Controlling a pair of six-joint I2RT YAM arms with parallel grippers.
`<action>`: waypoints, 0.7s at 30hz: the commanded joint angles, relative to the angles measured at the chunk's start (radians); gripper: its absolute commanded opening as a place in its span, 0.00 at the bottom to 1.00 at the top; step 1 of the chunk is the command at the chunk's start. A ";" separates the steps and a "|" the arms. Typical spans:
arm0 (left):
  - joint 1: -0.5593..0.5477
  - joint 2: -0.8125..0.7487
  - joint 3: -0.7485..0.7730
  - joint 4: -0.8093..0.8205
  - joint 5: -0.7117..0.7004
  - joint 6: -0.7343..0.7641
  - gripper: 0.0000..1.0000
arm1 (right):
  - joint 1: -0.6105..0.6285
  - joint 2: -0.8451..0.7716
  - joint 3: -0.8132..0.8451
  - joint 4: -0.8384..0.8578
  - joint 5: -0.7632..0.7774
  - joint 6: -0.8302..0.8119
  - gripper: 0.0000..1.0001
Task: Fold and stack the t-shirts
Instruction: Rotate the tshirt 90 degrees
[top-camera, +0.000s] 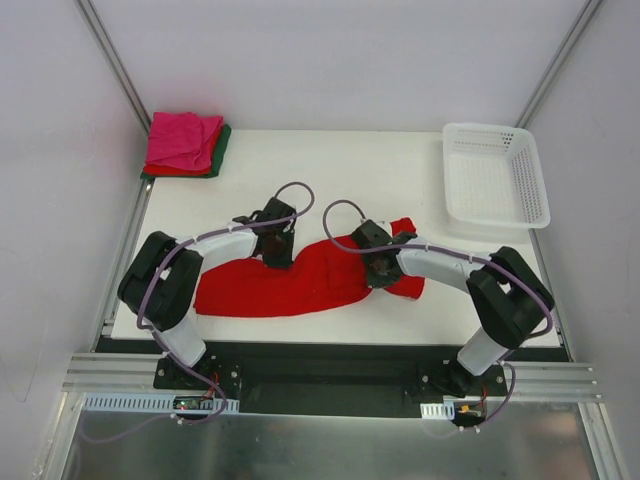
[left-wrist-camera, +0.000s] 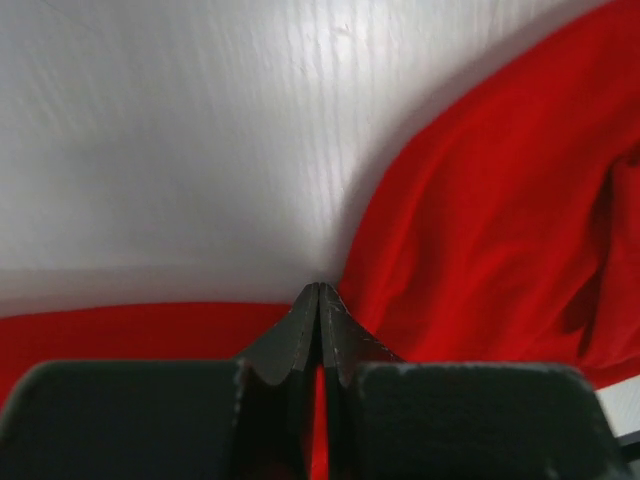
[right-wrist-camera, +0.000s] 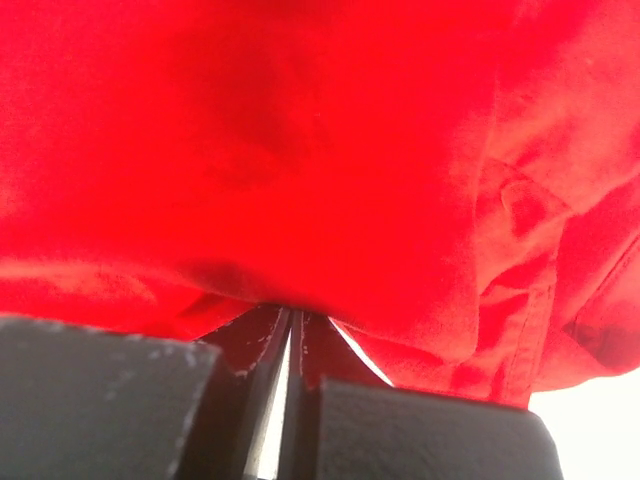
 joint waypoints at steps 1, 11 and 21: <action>-0.050 -0.015 -0.056 -0.146 -0.024 -0.045 0.00 | -0.050 0.099 0.070 0.008 -0.007 -0.009 0.01; -0.064 -0.059 -0.081 -0.181 -0.021 -0.059 0.00 | -0.133 0.231 0.358 -0.081 -0.056 -0.098 0.01; -0.104 -0.110 -0.042 -0.210 0.040 -0.099 0.00 | -0.169 0.392 0.575 -0.136 -0.164 -0.146 0.01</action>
